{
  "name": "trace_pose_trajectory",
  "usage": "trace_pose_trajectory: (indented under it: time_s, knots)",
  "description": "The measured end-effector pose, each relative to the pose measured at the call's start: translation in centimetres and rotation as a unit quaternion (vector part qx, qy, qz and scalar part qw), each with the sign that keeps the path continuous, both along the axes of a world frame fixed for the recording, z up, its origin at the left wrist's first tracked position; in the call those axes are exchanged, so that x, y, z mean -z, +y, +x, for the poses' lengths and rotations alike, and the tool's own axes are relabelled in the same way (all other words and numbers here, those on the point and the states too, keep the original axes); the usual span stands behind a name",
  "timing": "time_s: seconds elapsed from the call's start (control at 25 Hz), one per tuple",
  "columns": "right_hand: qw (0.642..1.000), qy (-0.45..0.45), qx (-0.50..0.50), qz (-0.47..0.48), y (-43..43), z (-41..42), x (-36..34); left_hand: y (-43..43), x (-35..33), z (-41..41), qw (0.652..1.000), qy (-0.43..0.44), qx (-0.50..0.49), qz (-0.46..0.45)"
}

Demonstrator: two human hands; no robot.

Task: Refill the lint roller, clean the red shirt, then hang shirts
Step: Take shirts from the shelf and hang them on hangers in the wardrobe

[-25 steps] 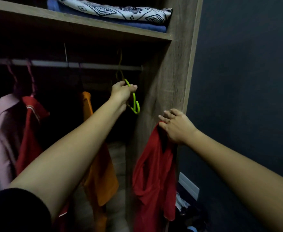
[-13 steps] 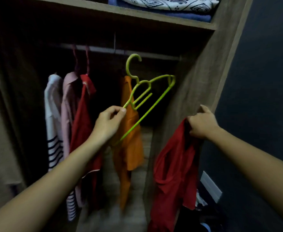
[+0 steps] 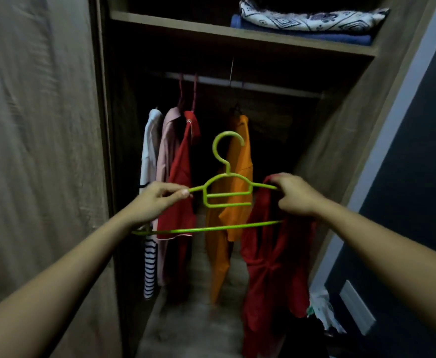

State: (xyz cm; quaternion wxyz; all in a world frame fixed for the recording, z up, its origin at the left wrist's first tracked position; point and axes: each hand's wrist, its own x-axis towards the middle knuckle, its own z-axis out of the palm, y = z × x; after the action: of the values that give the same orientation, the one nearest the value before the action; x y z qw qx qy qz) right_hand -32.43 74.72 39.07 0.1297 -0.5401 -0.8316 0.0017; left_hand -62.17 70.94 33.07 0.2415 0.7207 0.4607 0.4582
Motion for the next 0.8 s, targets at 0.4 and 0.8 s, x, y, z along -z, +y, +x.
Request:
trace_pose_trajectory:
  time_s: [0.4,0.8]
  knots:
    - [0.961,-0.035,-0.052,0.268,-3.5,1.6,-0.4,-2.6,3.0,9.8,0.913,0.087,-0.272,0.291]
    - [0.962,-0.041,-0.094,0.254,-4.6,6.8,0.3,-1.1,16.5,10.0,0.985,0.136,-0.093,-0.044]
